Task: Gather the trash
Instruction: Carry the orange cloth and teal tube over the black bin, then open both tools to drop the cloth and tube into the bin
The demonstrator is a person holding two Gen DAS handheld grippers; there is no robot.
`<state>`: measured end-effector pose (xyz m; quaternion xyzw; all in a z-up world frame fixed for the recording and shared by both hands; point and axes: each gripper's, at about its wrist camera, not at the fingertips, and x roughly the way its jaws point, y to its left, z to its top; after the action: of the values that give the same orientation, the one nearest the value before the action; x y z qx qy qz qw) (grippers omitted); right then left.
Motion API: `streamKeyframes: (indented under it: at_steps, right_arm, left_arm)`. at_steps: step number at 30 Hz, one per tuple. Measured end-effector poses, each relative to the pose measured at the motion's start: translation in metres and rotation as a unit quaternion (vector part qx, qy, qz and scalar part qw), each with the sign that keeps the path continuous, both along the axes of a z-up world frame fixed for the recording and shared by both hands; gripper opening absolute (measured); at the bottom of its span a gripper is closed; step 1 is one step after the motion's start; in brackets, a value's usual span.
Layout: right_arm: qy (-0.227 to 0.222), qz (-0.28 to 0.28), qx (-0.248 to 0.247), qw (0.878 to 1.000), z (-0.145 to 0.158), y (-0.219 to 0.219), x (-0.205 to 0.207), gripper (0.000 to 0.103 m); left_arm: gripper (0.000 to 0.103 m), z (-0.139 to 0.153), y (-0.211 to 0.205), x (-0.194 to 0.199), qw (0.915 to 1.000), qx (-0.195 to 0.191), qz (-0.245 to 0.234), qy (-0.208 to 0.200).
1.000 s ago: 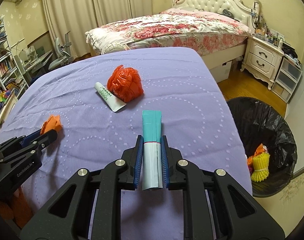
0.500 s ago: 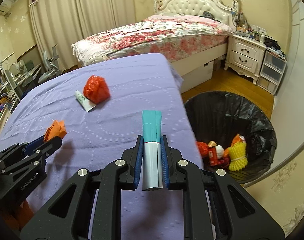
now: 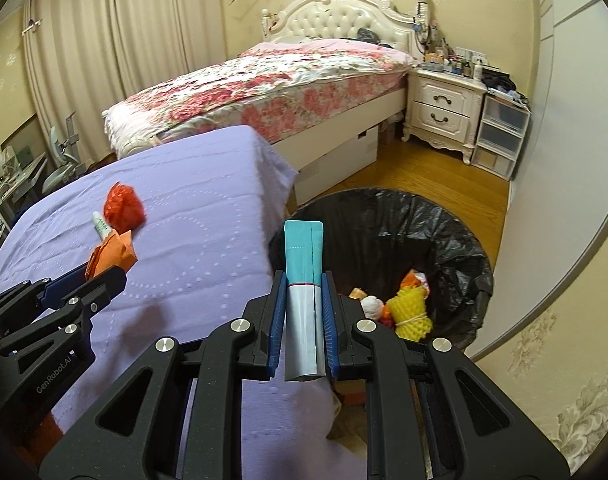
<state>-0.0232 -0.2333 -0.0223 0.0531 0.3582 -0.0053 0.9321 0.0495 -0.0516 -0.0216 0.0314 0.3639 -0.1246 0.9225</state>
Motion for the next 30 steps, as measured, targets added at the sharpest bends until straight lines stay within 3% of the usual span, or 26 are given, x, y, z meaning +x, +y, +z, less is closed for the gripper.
streamKeyframes:
  at_steps: [17,30]
  right_arm:
    - [-0.013,-0.074,0.011,0.997,0.005,-0.070,0.008,0.018]
    - [0.002,-0.107,0.019,0.994,-0.013,-0.092,0.023,0.018]
  left_arm:
    - [0.033,0.007,-0.080,0.031,0.9985,0.022,-0.048,-0.014]
    - [0.033,-0.002,-0.117,0.050,0.9977,0.038,-0.056,-0.009]
